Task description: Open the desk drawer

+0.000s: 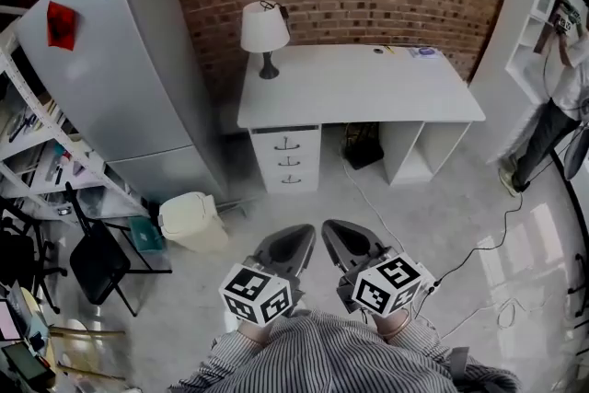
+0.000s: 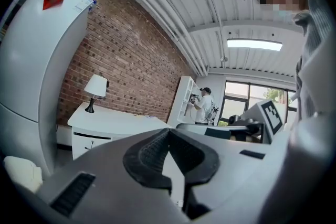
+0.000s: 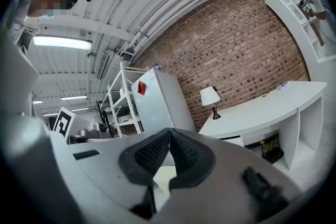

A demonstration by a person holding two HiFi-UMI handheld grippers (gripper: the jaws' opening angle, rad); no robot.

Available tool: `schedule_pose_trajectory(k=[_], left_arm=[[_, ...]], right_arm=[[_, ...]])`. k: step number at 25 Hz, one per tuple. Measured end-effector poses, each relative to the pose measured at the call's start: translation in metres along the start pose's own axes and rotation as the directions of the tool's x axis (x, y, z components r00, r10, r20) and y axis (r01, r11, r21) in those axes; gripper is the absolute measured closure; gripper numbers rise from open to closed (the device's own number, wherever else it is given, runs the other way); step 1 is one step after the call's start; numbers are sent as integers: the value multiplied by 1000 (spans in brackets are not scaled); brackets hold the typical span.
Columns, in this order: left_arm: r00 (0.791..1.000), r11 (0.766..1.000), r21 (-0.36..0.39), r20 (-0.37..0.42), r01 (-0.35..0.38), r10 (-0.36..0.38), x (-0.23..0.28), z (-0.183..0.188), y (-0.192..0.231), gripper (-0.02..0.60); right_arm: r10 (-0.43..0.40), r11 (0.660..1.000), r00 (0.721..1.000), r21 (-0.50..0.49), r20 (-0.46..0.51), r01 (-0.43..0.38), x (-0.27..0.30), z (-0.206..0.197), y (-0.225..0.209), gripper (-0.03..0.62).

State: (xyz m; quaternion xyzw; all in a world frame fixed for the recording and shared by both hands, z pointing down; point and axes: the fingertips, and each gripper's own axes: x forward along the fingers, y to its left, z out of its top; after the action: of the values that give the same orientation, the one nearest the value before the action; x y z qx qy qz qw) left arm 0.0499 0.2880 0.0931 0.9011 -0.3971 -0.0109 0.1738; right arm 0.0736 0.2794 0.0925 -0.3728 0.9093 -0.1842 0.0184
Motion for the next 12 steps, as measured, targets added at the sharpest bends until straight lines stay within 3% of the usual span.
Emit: schedule_pose_trajectory(k=[5, 12], left_arm=[[1000, 1000, -4, 1, 14, -14, 10, 19, 59, 571], [999, 995, -101, -27, 17, -20, 21, 4, 93, 571]], right_arm=[[-51, 999, 998, -7, 29, 51, 55, 7, -9, 577], [-114, 993, 993, 25, -13, 114, 72, -5, -28, 577]])
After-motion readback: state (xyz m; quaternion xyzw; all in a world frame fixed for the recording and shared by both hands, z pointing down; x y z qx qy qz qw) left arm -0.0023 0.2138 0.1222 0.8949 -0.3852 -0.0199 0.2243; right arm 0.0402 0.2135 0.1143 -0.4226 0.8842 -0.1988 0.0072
